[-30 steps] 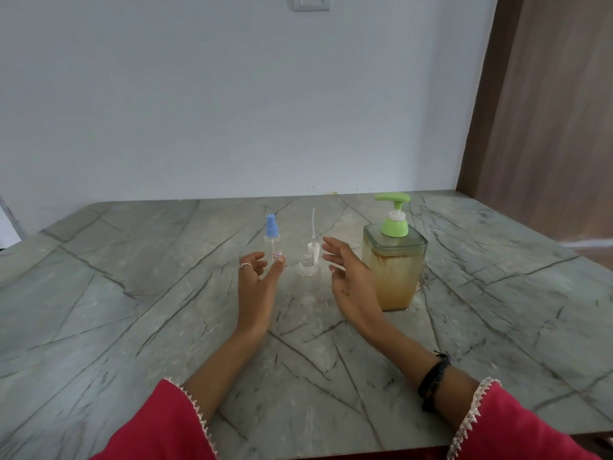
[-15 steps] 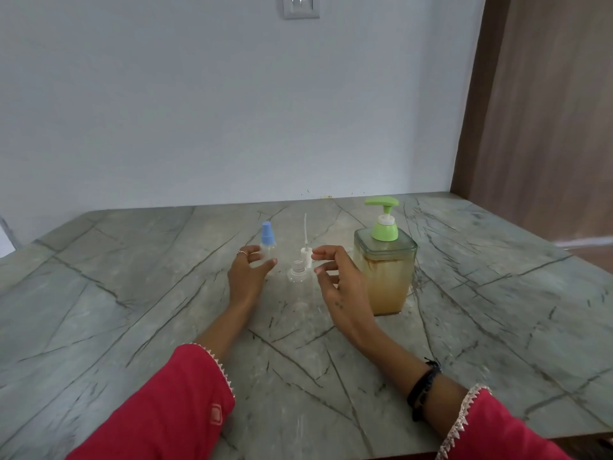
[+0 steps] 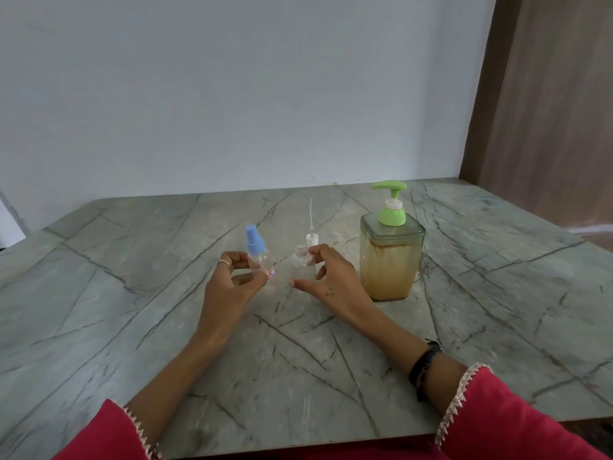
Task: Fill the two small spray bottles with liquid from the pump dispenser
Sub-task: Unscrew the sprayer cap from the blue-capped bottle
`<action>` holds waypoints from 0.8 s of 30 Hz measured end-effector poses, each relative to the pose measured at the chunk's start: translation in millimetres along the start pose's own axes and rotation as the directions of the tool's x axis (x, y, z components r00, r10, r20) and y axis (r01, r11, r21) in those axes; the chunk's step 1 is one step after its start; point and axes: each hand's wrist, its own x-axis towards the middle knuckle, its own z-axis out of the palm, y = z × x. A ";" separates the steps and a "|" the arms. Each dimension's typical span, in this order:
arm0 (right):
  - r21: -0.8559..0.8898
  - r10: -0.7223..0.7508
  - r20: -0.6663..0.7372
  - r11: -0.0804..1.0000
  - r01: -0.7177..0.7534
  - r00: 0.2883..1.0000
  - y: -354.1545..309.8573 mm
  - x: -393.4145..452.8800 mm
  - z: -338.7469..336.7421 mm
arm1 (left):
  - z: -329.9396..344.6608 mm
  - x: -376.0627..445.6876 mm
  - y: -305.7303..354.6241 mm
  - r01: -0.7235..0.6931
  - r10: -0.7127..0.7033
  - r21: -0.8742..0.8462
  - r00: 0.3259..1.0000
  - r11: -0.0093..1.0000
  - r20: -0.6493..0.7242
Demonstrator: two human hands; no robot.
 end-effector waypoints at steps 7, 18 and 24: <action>0.156 0.069 0.061 0.985 -0.078 0.996 -1.6 9.9 12.4 | 4.4 -7.3 2.0 -0.070 0.071 -0.045 0.997 0.997 0.033; 0.180 -0.032 0.227 0.984 -0.009 0.973 4.4 14.8 24.7 | 6.2 -10.4 5.3 -0.136 0.136 0.015 0.990 0.991 0.030; 0.129 -0.071 0.279 0.991 0.036 0.958 3.7 16.0 20.1 | 8.3 -15.8 9.9 -0.183 0.183 0.013 0.983 0.983 -0.017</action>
